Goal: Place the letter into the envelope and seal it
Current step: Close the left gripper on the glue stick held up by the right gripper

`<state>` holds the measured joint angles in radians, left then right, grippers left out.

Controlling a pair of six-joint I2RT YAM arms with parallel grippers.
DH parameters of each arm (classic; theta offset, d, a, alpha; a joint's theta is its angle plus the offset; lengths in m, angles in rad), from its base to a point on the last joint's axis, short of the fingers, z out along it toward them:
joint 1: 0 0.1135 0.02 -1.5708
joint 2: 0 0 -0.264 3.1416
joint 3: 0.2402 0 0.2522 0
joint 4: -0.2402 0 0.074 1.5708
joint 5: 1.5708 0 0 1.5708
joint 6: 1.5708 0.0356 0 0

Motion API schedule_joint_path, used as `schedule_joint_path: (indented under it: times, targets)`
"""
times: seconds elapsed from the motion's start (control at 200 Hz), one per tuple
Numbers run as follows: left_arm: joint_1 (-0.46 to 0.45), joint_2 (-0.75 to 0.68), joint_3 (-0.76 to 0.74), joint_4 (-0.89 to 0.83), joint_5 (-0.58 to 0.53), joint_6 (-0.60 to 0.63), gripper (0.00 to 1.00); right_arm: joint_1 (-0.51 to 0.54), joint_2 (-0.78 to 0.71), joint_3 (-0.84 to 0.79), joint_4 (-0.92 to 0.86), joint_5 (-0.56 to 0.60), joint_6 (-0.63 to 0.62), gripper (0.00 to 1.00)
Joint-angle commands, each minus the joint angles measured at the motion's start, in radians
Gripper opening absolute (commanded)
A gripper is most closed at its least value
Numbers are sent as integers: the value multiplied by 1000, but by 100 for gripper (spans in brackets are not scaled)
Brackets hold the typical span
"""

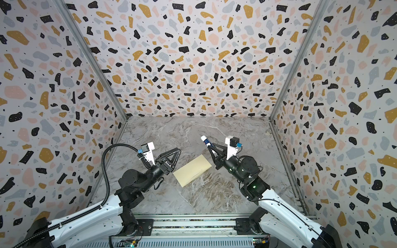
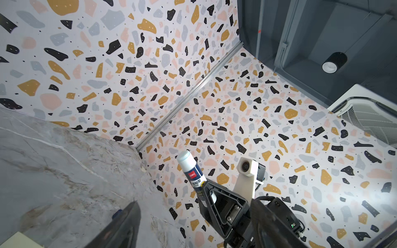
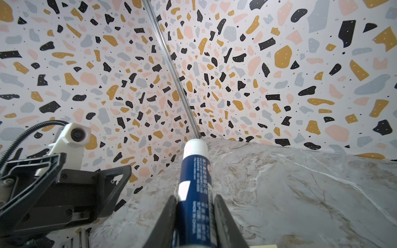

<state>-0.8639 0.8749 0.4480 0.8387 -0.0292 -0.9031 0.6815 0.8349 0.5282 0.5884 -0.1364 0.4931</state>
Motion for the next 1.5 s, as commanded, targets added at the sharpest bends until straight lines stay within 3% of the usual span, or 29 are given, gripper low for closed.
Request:
schedule_joint_path:
  times: [0.0, 0.17, 0.616, 1.146, 1.497]
  targets:
    - [-26, 48, 49, 174, 29, -60, 81, -1, 20, 2, 219, -8, 153, 0]
    - [-62, 138, 114, 210, 26, -63, 81, 23, 72, 2, 296, -9, 209, 0]
    - [-80, 255, 177, 265, 14, -108, 78, 71, 93, 7, 326, 41, 194, 0]
    - [-87, 335, 223, 262, -25, -116, 62, 126, 149, 22, 342, 51, 199, 0]
    - [-87, 362, 236, 241, -51, -120, 59, 148, 153, 24, 346, 54, 191, 0]
